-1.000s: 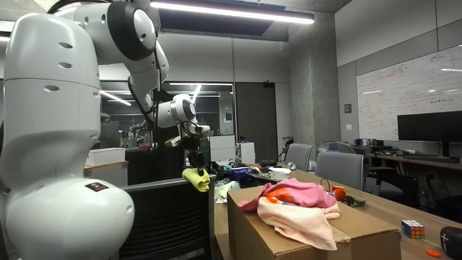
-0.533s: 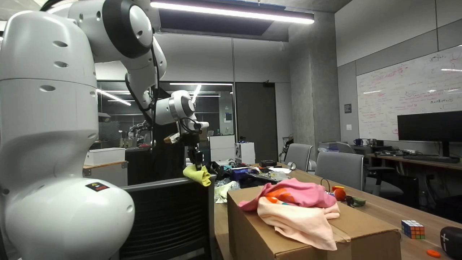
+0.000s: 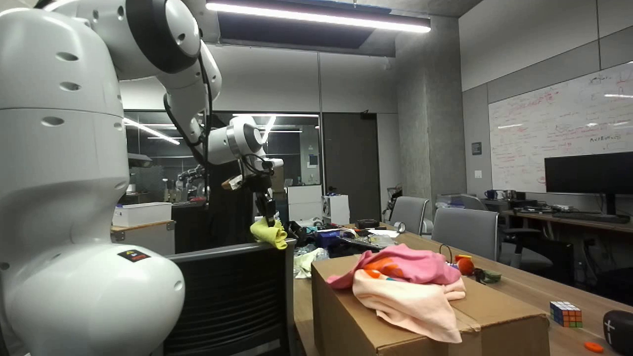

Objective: Move the objects from the chair to the top of the cardboard box

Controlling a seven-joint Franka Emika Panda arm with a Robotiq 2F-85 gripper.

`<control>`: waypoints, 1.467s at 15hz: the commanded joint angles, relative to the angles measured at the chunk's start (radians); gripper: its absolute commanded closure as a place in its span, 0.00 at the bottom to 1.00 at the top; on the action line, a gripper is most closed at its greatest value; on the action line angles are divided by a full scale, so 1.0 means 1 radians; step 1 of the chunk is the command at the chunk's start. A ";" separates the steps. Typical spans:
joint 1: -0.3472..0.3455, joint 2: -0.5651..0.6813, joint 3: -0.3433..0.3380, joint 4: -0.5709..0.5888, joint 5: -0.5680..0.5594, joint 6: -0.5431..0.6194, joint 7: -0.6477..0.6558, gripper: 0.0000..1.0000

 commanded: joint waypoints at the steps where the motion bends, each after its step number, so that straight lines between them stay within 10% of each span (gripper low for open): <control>1: -0.004 -0.111 0.001 -0.019 -0.021 0.005 0.042 0.95; 22: -0.271 -0.244 -0.174 0.060 0.041 -0.124 0.195 0.95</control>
